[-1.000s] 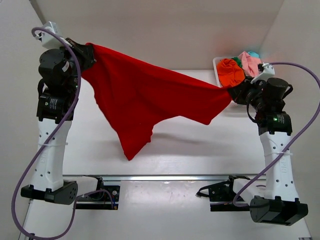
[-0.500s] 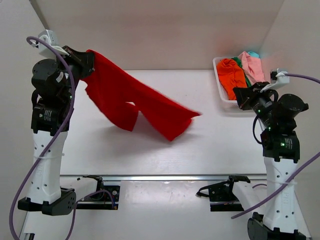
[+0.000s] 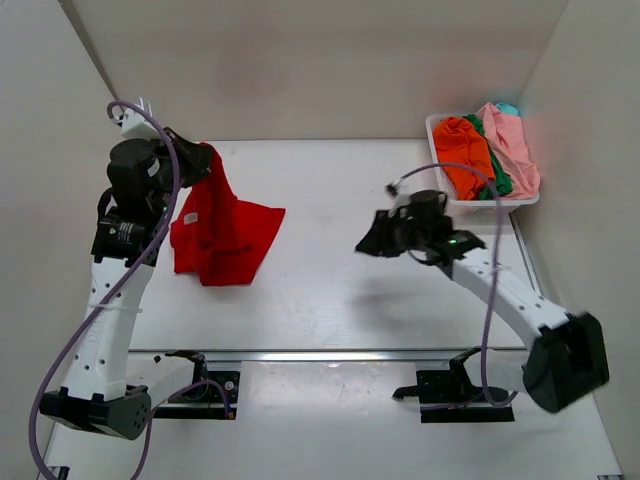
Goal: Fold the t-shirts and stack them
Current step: Flatten out the tshirt
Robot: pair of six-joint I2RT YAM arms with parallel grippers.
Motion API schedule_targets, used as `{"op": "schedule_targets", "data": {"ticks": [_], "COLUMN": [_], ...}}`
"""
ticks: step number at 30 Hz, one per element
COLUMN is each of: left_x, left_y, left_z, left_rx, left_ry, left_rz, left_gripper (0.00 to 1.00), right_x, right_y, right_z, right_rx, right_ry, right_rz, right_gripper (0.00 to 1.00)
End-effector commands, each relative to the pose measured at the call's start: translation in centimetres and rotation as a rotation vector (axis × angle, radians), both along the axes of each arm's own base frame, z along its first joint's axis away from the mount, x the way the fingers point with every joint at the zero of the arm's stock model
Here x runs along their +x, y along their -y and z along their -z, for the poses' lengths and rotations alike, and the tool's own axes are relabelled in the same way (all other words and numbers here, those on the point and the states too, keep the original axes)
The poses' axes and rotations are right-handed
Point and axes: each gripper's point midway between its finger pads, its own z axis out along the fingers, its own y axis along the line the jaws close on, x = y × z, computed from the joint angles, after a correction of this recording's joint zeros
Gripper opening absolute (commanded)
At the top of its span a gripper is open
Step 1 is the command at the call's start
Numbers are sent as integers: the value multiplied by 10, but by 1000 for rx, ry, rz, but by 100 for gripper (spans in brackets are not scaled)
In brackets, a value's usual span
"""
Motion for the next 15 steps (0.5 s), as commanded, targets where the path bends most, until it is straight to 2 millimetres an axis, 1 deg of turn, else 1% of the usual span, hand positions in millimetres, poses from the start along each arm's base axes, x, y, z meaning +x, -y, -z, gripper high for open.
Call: {"op": "schedule_targets", "data": {"ticks": [1,2,3,4,5,6,7,8,9,10,11,12,13,14,15], "left_x": [-13,-10,-14,-13,-14,-16,-18,-18,-21,-23,-24,-25,-25,-25,-25], "left_y": [-1,-5,-8,-11,-18,-19,-23,-28,-33,-37,-42,-43,-43,-44,-40], "left_z": [-13,-4,-9,-5,-5,-4,-5,2,-2,-2,-4,-10,-10,-14,-18], "left_rx": [-3,6,11,22,33,35,38,44,44,43,47,40,52,60,52], "left_ry": [62,45,59,53,55,54,60,49,64,68,83,95,94,96,105], "left_rz": [13,-11,-23,-38,-68,-77,-100,-128,-147,-169,-187,-192,-187,-187,-177], "left_gripper": [0,0,0,0,0,0,0,0,0,0,0,0,0,0,0], "right_x": [-3,3,1,7,18,20,20,32,38,40,46,58,57,62,70], "right_y": [-70,-86,-104,-123,-137,-150,-168,-182,-196,-205,-219,-227,-235,-246,-254], "right_z": [-6,1,-1,3,9,25,14,15,21,21,23,32,30,38,45], "right_rx": [84,90,106,110,110,109,149,167,175,195,216,217,225,226,234], "right_ry": [25,3,15,5,-15,-55,-46,-59,-79,-99,-115,-135,-139,-172,-192], "right_rz": [-102,-123,-162,-193,-200,-227,-268,-276,-292,-299,-307,-305,-315,-317,-309], "right_gripper": [24,22,22,21,22,22,23,24,27,30,30,32,32,34,37]}}
